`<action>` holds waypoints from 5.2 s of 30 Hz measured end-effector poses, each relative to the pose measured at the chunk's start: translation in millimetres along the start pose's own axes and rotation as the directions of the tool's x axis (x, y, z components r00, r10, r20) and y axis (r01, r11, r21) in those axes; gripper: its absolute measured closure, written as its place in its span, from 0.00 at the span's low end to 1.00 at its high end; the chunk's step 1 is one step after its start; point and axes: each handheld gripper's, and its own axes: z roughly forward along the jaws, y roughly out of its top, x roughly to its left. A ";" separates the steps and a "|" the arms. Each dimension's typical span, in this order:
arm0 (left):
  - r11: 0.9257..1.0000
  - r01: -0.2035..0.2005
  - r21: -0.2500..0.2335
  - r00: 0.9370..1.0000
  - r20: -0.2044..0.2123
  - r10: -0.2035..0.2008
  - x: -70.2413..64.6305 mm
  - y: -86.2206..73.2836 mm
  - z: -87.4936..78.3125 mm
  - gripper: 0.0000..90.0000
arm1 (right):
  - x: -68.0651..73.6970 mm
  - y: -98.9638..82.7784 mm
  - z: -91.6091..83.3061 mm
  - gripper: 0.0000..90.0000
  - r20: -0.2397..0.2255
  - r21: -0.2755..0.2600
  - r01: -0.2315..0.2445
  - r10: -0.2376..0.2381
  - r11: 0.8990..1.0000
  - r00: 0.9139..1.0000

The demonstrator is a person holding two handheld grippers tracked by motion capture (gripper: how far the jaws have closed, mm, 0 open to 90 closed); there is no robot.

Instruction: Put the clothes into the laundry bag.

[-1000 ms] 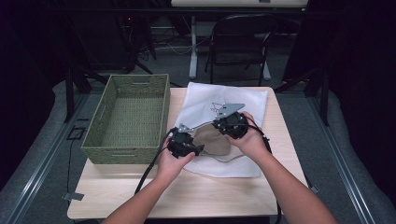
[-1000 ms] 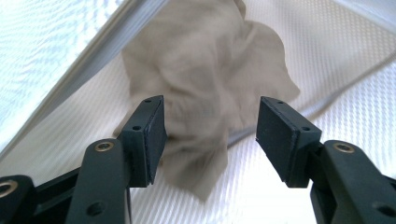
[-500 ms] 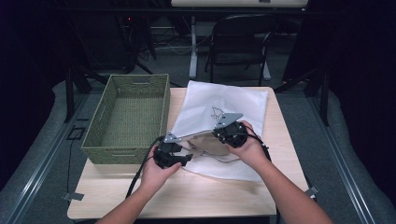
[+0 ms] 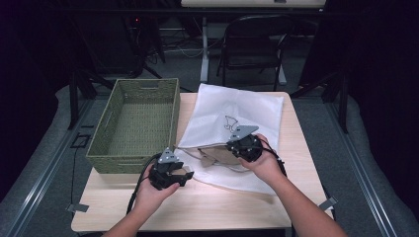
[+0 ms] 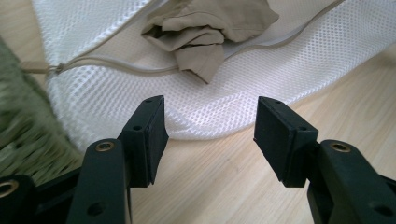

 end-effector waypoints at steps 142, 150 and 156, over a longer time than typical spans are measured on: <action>0.983 -0.001 0.182 1.000 0.029 -0.004 -3.8 -37.0 27.4 0.92 | 32.8 -202.6 -87.8 0.37 0.160 0.055 -0.591 0.577 0.805 0.801; 0.983 0.000 0.184 1.000 0.030 -0.006 -4.3 -37.0 28.0 0.92 | 37.4 -196.9 -83.0 0.42 0.200 0.080 -0.540 0.517 0.838 0.832; 0.983 -0.002 0.184 1.000 0.028 -0.003 -4.4 -36.9 28.2 0.92 | 39.6 -194.3 -82.8 0.60 0.195 0.093 -0.503 0.480 0.859 0.855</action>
